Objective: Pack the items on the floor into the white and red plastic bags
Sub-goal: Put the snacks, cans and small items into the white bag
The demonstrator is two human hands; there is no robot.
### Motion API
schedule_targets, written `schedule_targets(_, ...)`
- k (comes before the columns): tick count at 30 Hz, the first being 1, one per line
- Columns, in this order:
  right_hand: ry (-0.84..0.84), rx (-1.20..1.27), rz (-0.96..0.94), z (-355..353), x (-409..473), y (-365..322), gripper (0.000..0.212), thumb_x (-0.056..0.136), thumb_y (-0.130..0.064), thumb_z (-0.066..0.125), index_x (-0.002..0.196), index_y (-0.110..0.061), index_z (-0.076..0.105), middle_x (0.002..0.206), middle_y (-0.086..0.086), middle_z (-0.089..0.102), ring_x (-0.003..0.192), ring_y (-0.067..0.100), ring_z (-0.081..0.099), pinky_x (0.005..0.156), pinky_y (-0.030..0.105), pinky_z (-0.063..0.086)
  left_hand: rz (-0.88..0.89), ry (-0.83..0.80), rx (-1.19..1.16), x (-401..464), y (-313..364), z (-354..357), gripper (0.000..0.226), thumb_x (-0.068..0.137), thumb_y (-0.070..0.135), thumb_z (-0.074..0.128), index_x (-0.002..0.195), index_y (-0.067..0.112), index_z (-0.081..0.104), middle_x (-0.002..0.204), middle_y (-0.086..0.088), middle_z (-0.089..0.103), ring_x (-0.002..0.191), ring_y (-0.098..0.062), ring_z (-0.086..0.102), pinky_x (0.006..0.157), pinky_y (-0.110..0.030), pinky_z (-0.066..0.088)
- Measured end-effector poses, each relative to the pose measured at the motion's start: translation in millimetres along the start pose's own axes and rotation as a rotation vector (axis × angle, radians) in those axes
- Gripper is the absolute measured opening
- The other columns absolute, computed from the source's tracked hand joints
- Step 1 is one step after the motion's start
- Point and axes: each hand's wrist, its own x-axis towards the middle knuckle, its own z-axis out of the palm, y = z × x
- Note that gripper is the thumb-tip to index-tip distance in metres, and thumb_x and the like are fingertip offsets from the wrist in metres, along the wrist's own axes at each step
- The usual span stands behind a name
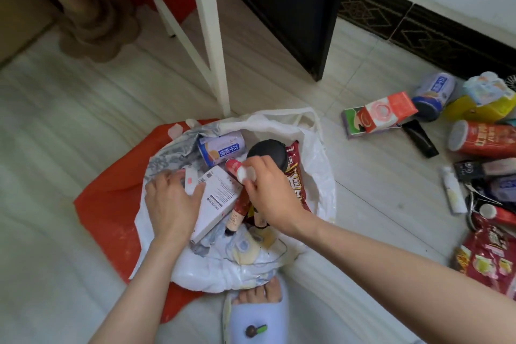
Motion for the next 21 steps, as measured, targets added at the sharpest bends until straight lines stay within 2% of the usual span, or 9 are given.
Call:
schedule_targets(2, -0.046, -0.185, -0.103, 10.5, -2.5, 2.8, 0.024, 0.085, -0.007, 0.051, 0.106, 0.000, 0.059, 0.108, 0.016, 0.057, 0.095, 0.033, 0.054, 0.079, 0.044, 0.047, 0.080, -0.025, 0.075, 2.3, -2.8, 0.8, 0.050, 0.082, 0.042, 0.063, 0.121, 0.012, 0.058, 0.127, -0.015, 0.054, 0.123, -0.036, 0.037, 0.101, -0.042, 0.022)
schedule_targets(4, -0.049, -0.319, -0.190, 14.9, -6.5, 4.3, 0.024, 0.082, -0.014, 0.047, 0.094, -0.002, 0.065, 0.100, 0.015, 0.063, 0.091, 0.035, 0.057, 0.072, 0.042, 0.049, 0.143, -0.004, 0.078, 3.4, -5.8, 0.8, 0.042, 0.085, 0.043, 0.057, 0.114, 0.013, 0.062, 0.119, -0.014, 0.061, 0.124, -0.033, 0.039, 0.099, -0.043, 0.021)
schedule_targets(6, -0.005, -0.390, -0.223, 11.0, -8.5, 6.3, 0.034, 0.082, -0.026, 0.038, 0.089, -0.009, 0.066, 0.098, 0.007, 0.065, 0.093, 0.029, 0.060, 0.075, 0.037, 0.048, 0.158, 0.062, 0.029, 9.4, -7.5, -3.3, 0.037, 0.088, 0.040, 0.048, 0.107, 0.012, 0.063, 0.111, -0.016, 0.063, 0.117, -0.035, 0.045, 0.094, -0.046, 0.028)
schedule_targets(9, 0.079, -0.451, -0.176, -3.2, 1.3, 12.9, 0.037, 0.087, -0.030, 0.036, 0.105, -0.013, 0.062, 0.112, 0.005, 0.061, 0.108, 0.025, 0.055, 0.091, 0.039, 0.042, 0.051, 0.102, -0.045, 40.6, -11.5, -12.2, 0.039, 0.090, 0.028, 0.043, 0.123, 0.009, 0.052, 0.122, -0.021, 0.053, 0.115, -0.037, 0.043, 0.094, -0.048, 0.030)
schedule_targets(12, 0.129, -0.442, -0.005, -23.5, 25.1, 24.8, 0.041, 0.093, -0.028, 0.041, 0.130, -0.012, 0.044, 0.135, 0.009, 0.047, 0.126, 0.026, 0.040, 0.104, 0.043, 0.030, -0.041, -0.019, -0.230, 83.1, -13.1, -11.7, 0.053, 0.093, 0.022, 0.048, 0.141, 0.009, 0.031, 0.137, -0.024, 0.041, 0.126, -0.038, 0.039, 0.102, -0.045, 0.031)
schedule_targets(14, 0.143, -0.421, 0.146, -35.2, 37.5, 35.1, 0.049, 0.095, -0.031, 0.041, 0.139, -0.012, 0.031, 0.145, 0.010, 0.036, 0.133, 0.028, 0.032, 0.105, 0.047, 0.029, -0.082, -0.108, -0.248, 99.8, -12.8, -5.1, 0.051, 0.094, 0.028, 0.048, 0.141, 0.013, 0.033, 0.135, -0.023, 0.045, 0.123, -0.038, 0.041, 0.100, -0.042, 0.035)
schedule_targets(16, 0.144, -0.328, 0.306, -44.7, 45.7, 48.8, 0.052, 0.095, -0.032, 0.042, 0.141, -0.013, 0.027, 0.146, 0.013, 0.032, 0.131, 0.034, 0.032, 0.099, 0.051, 0.036, -0.078, -0.117, -0.180, 106.5, -13.0, -1.5, 0.037, 0.093, 0.029, 0.049, 0.127, 0.015, 0.051, 0.122, -0.022, 0.056, 0.113, -0.040, 0.048, 0.092, -0.042, 0.040)
schedule_targets(18, 0.098, -0.281, 0.412, -51.0, 48.4, 62.5, 0.047, 0.094, -0.034, 0.044, 0.134, -0.011, 0.037, 0.135, 0.019, 0.042, 0.120, 0.039, 0.043, 0.090, 0.049, 0.042, -0.016, -0.064, -0.206, 105.6, -10.9, -5.0, 0.025, 0.092, 0.023, 0.051, 0.110, 0.010, 0.064, 0.110, -0.022, 0.061, 0.104, -0.039, 0.052, 0.085, -0.040, 0.043)
schedule_targets(21, 0.087, -0.305, 0.430, -52.8, 45.9, 73.4, 0.029, 0.094, -0.026, 0.046, 0.103, 0.000, 0.056, 0.107, 0.024, 0.059, 0.096, 0.039, 0.056, 0.069, 0.035, 0.040, 0.107, 0.097, -0.154, 100.2, -7.9, -11.3, 0.019, 0.090, 0.014, 0.054, 0.099, 0.004, 0.067, 0.103, -0.022, 0.058, 0.101, -0.038, 0.050, 0.080, -0.041, 0.041)
